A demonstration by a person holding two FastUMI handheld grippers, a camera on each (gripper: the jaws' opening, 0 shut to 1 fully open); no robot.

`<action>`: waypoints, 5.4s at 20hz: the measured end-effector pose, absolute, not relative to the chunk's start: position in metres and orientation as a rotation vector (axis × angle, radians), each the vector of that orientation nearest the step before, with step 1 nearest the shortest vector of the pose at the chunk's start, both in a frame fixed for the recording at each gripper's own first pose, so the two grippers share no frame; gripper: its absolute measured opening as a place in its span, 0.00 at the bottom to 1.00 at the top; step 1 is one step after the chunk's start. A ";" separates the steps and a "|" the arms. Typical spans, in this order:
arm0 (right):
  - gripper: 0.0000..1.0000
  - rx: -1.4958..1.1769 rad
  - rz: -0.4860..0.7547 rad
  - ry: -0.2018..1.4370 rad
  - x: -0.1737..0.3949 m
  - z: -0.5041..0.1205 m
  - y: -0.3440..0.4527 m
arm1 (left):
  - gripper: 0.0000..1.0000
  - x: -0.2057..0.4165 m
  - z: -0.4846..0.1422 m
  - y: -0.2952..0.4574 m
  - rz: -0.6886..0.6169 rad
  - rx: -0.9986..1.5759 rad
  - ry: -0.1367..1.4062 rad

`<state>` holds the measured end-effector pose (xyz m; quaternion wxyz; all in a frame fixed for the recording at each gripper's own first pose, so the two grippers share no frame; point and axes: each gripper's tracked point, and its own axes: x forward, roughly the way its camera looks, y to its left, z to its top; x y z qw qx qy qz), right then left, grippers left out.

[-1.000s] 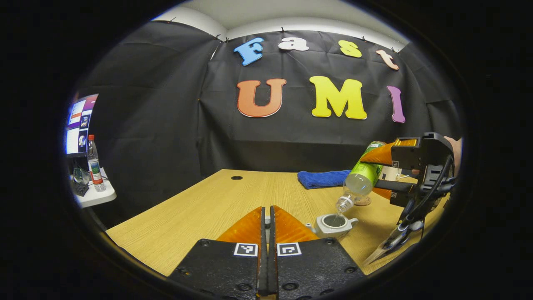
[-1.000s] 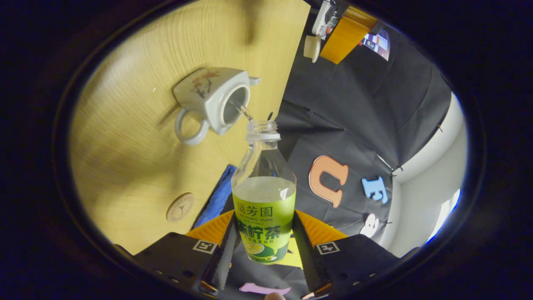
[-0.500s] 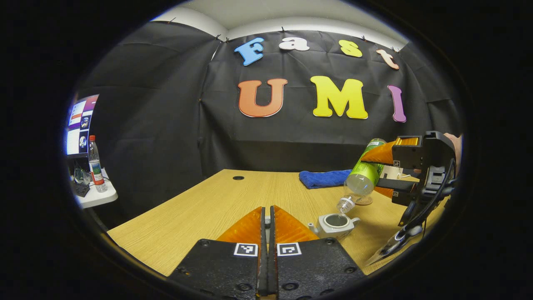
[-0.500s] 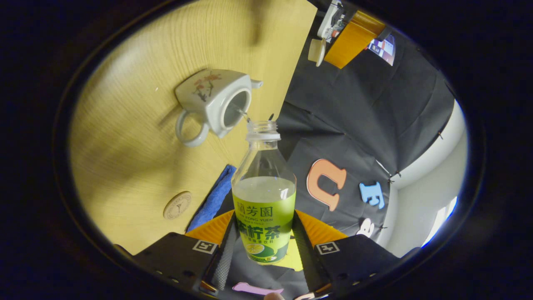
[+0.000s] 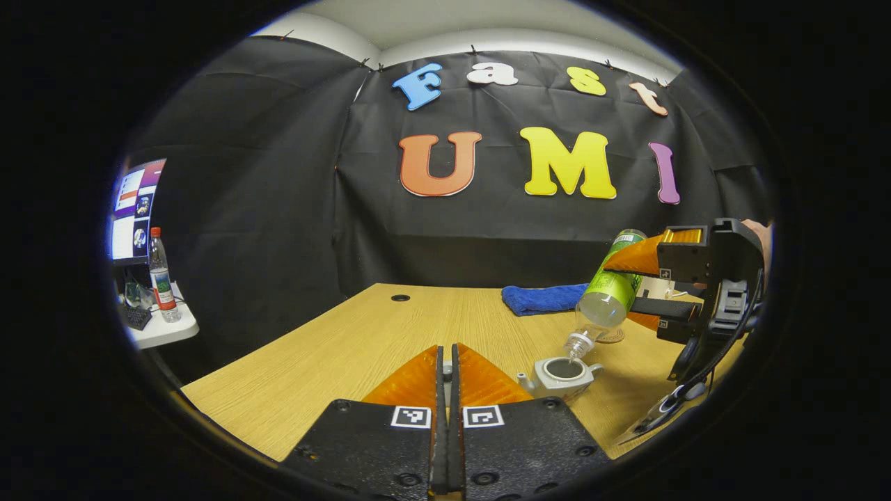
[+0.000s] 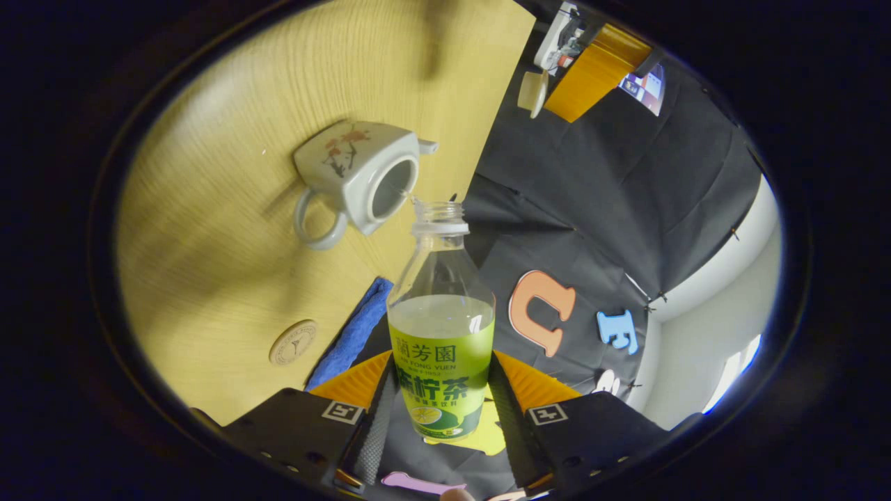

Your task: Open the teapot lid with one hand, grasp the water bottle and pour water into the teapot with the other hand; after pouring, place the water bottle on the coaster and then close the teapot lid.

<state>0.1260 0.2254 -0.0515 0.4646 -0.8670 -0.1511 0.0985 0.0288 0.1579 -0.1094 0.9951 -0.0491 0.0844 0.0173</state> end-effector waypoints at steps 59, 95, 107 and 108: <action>0.96 -0.005 0.309 0.171 0.222 -0.070 0.099 | 0.03 0.030 -0.079 0.084 -0.082 -0.068 0.137; 0.97 -0.069 0.153 -0.012 0.070 -0.040 -0.011 | 0.05 0.077 -0.127 0.041 -0.089 -0.069 0.219; 0.96 -0.033 0.065 -0.029 0.061 -0.032 -0.028 | 0.92 0.064 -0.087 0.056 0.026 -0.022 0.178; 0.95 -0.027 0.049 -0.031 0.059 -0.031 -0.030 | 1.00 0.060 -0.077 0.057 0.043 -0.024 0.162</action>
